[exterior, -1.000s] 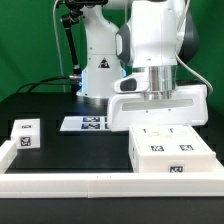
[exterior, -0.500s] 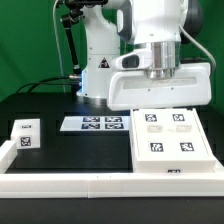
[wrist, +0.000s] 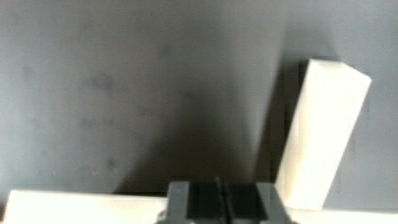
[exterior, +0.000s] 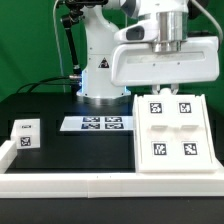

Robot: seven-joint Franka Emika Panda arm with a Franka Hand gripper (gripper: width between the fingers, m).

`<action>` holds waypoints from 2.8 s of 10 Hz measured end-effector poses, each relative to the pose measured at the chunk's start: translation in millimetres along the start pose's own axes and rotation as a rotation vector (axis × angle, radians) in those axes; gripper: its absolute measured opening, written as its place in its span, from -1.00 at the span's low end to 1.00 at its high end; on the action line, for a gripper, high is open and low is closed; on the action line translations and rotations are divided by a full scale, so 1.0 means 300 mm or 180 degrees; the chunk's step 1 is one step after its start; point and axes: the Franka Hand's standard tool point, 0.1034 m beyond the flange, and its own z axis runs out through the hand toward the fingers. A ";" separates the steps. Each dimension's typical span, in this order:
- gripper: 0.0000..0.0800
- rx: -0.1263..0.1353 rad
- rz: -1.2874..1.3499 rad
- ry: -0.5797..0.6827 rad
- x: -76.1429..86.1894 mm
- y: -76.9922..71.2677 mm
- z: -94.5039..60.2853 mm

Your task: Assemble cabinet

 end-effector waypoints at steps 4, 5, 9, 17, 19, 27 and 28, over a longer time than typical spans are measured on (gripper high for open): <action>-0.99 -0.0002 -0.0003 -0.0014 -0.009 0.003 0.009; -0.99 -0.0003 -0.0013 -0.0031 -0.009 0.005 0.008; -0.99 -0.0015 -0.0008 -0.0141 0.028 0.016 -0.067; -0.99 -0.0010 -0.0023 -0.0113 0.111 0.002 -0.077; -0.99 -0.0006 -0.0007 -0.0104 0.113 -0.020 -0.082; 0.51 -0.0038 -0.0050 -0.0294 -0.057 0.163 -0.018; 0.91 -0.0051 -0.0133 -0.0328 -0.081 0.250 -0.012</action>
Offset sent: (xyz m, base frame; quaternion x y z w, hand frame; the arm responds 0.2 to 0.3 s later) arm 0.0000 0.0000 0.0000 0.0000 0.0000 0.0000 1.0000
